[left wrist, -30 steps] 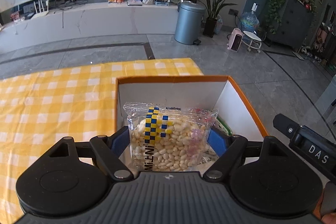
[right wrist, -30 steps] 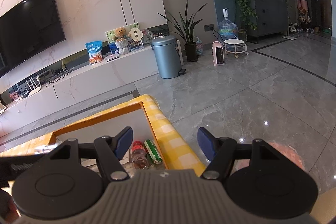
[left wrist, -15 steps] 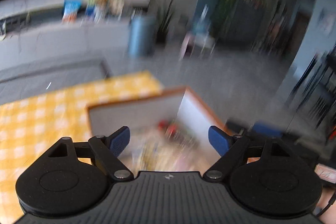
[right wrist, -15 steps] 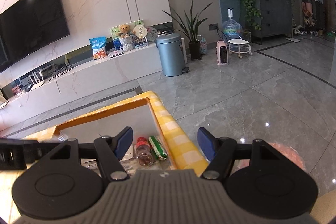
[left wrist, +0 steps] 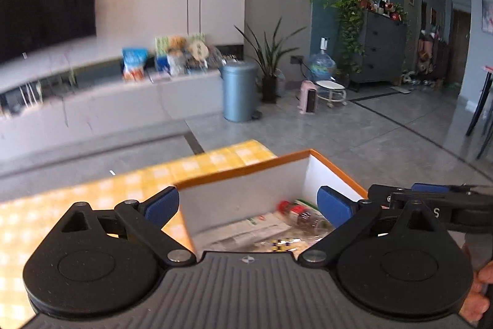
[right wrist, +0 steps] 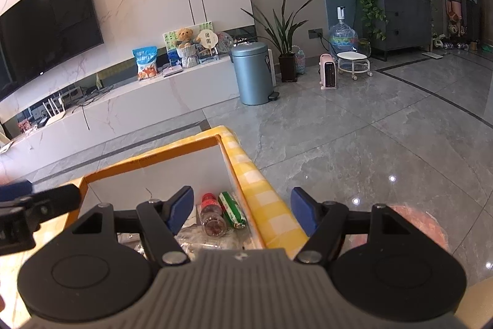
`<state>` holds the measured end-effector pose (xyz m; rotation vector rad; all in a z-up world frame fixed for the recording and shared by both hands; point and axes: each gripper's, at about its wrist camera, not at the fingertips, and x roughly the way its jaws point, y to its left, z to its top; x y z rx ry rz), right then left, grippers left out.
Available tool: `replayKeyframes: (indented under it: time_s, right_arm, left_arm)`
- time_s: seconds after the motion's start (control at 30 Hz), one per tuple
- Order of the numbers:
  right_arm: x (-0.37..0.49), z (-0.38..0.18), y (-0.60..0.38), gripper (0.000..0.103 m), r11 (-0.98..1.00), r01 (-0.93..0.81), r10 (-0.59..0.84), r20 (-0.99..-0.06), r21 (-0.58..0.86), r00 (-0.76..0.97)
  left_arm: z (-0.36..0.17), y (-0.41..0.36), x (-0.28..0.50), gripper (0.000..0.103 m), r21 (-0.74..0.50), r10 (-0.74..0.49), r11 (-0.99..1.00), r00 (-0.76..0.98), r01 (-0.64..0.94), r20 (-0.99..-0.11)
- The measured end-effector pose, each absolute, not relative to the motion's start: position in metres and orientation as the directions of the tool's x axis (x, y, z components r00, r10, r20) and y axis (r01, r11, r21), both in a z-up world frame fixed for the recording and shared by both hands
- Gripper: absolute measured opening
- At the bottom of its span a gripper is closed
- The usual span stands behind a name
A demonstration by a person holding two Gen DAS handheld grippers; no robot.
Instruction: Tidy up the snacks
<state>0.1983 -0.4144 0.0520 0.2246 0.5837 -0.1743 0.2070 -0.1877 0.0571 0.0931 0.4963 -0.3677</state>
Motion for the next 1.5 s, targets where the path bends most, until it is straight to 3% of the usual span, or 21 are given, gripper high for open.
replayKeyframes:
  time_s: [0.13, 0.3, 0.43, 0.7, 0.9, 0.97, 1.27, 1.5]
  right_arm:
    - [0.185, 0.064, -0.406, 0.079, 0.963, 0.198, -0.07, -0.543, 0.181, 0.837]
    - [0.148, 0.094, -0.385, 0.09, 0.956, 0.244, -0.128, -0.517, 0.163, 0.846]
    - [0.109, 0.111, -0.358, 0.096, 0.964, 0.226, -0.135, -0.478, 0.138, 0.868]
    - [0.043, 0.107, -0.314, 0.097, 0.983, 0.176, -0.123, -0.525, 0.05, 0.842]
    - [-0.003, 0.091, -0.28, 0.097, 0.999, 0.041, -0.03, -0.586, 0.005, 0.809]
    - [-0.015, 0.089, -0.277, 0.097, 0.999, 0.046, -0.024, -0.585, 0.024, 0.81]
    - [-0.038, 0.09, -0.255, 0.096, 0.999, 0.04, -0.048, -0.576, -0.026, 0.816]
    - [-0.044, 0.091, -0.25, 0.096, 0.997, 0.066, -0.041, -0.565, 0.025, 0.824]
  left_arm:
    - [0.067, -0.184, 0.193, 0.103, 0.077, -0.231, 0.943, 0.804, 0.323, -0.548]
    - [0.087, -0.164, 0.153, 0.103, 0.132, -0.187, 0.95, 0.852, 0.284, -0.489]
    - [0.103, -0.142, 0.122, 0.103, 0.103, -0.179, 0.962, 0.867, 0.254, -0.466]
    - [0.113, -0.119, 0.07, 0.103, 0.048, -0.196, 0.968, 0.863, 0.245, -0.465]
    - [0.099, -0.124, 0.037, 0.103, 0.088, -0.202, 0.957, 0.852, 0.277, -0.483]
    - [0.093, -0.126, 0.027, 0.103, 0.112, -0.21, 0.948, 0.85, 0.297, -0.483]
    - [0.083, -0.103, 0.01, 0.103, -0.002, -0.184, 0.977, 0.846, 0.212, -0.501]
    - [0.084, -0.095, -0.001, 0.103, 0.013, -0.196, 0.972, 0.848, 0.233, -0.492]
